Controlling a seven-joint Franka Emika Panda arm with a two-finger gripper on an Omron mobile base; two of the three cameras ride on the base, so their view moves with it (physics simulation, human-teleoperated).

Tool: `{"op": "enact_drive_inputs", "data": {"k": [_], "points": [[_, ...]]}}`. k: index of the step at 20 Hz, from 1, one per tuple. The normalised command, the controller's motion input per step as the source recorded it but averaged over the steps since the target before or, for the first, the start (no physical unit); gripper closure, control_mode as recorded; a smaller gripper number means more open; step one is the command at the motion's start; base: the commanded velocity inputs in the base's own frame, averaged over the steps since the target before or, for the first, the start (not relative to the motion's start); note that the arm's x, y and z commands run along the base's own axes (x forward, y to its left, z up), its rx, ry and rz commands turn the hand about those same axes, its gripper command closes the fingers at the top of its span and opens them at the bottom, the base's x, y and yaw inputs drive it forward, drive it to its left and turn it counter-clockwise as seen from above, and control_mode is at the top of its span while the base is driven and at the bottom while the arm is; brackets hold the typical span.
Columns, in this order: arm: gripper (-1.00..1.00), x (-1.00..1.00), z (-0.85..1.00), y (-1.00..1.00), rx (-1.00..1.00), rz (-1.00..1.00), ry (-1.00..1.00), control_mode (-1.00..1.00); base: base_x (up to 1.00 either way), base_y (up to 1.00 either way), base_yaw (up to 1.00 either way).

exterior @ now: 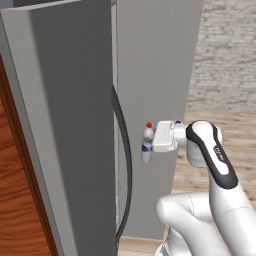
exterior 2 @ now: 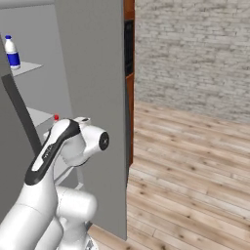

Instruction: Take the bottled waters from the counter and place them in the freezer to freeze. Close the freezer door after placing the bottles.

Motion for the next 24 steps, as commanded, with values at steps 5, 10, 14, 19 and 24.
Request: {"op": "enact_drive_inputs", "data": {"k": [5, 10, 14, 19, 24], "points": [[1.00, 0.33, 0.33, 0.02, 0.00, 0.00, 0.01, -1.00, 0.00, 0.00, 0.00], [1.00, 0.00, 0.00, 0.00, 0.01, 0.00, 0.00, -1.00, 0.00, 0.00, 0.00], [1.00, 0.00, 0.00, 0.00, 0.00, 0.00, 0.00, -1.00, 0.00, 0.00, 0.00], [1.00, 0.00, 0.00, 0.00, 0.00, 0.00, 0.00, -1.00, 0.00, 0.00, 0.00], [1.00, 0.00, 0.07, 0.02, 0.00, 0.02, -0.02, -1.00, 0.00, 0.00, 0.00]]}}
